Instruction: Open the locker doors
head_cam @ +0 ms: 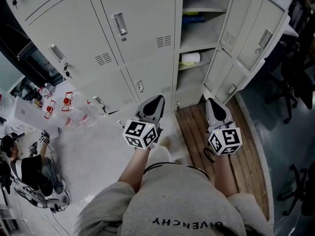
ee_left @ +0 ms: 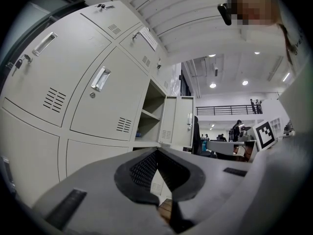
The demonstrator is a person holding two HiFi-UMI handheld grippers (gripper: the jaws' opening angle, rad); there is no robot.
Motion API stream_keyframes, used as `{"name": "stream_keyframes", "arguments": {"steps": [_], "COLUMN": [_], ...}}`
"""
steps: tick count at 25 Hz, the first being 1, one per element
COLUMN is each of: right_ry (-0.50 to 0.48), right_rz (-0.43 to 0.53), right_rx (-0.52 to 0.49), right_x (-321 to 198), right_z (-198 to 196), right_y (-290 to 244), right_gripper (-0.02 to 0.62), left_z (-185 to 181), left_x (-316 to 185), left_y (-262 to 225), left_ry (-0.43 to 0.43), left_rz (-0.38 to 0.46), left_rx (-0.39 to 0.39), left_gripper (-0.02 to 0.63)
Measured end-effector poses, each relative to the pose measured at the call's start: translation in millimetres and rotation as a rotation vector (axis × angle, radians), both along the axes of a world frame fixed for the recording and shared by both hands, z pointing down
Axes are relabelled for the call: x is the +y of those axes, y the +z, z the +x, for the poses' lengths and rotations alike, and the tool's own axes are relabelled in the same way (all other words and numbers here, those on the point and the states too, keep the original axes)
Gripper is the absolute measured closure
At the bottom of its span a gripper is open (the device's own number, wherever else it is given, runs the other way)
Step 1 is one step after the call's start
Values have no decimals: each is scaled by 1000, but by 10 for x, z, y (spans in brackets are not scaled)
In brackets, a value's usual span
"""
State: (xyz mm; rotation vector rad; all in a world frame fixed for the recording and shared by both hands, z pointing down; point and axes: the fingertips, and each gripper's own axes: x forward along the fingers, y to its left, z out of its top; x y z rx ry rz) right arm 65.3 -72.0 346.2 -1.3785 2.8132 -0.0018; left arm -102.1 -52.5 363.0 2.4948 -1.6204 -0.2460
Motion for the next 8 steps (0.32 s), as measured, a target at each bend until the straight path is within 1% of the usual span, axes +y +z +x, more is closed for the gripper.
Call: {"name": "stream_keyframes", "arguments": {"steps": [8], "right_ry": [-14], "right_rz": [-12], "right_rx": [-7], "right_x": [14], "right_z": [1], "right_y": [11], "right_gripper": [592], "left_z": [-9], "left_x": [31], "left_y": [-3], "left_ry": [-9], "left_rz": [-7], "left_rx": [5], "left_gripper": [607]}}
